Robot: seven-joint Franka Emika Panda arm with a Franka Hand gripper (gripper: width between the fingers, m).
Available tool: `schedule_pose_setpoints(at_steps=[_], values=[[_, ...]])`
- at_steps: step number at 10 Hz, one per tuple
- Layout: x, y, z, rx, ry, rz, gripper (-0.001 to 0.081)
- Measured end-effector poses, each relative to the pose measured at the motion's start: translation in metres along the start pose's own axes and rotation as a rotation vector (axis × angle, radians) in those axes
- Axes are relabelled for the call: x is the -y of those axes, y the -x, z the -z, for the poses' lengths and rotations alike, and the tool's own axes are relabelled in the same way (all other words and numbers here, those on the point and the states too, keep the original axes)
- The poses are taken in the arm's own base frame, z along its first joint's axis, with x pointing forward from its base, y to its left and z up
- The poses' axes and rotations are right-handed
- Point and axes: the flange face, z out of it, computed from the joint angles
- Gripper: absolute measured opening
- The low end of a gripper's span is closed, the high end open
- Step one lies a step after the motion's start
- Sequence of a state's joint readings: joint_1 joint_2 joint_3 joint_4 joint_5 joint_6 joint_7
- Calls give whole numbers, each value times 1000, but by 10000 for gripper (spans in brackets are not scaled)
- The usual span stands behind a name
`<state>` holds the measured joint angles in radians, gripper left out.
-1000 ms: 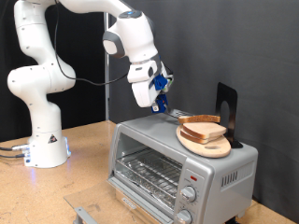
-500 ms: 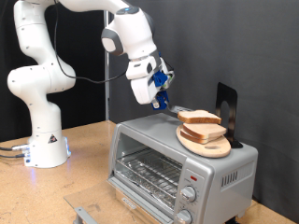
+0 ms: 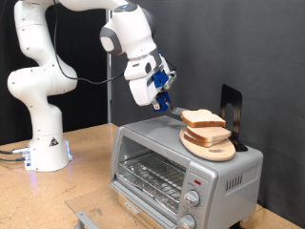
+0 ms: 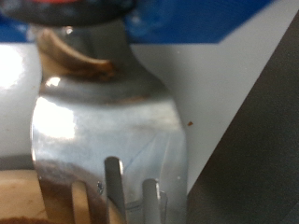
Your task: Make a piece of toast with the oven
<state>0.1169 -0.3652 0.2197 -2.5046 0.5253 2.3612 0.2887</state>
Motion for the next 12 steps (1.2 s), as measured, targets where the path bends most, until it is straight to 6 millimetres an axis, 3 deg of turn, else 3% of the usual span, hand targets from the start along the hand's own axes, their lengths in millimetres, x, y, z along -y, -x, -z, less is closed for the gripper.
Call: schedule_pose_setpoints(at_steps=[12], values=[[-11,-11,7,-42,23,-1,386]])
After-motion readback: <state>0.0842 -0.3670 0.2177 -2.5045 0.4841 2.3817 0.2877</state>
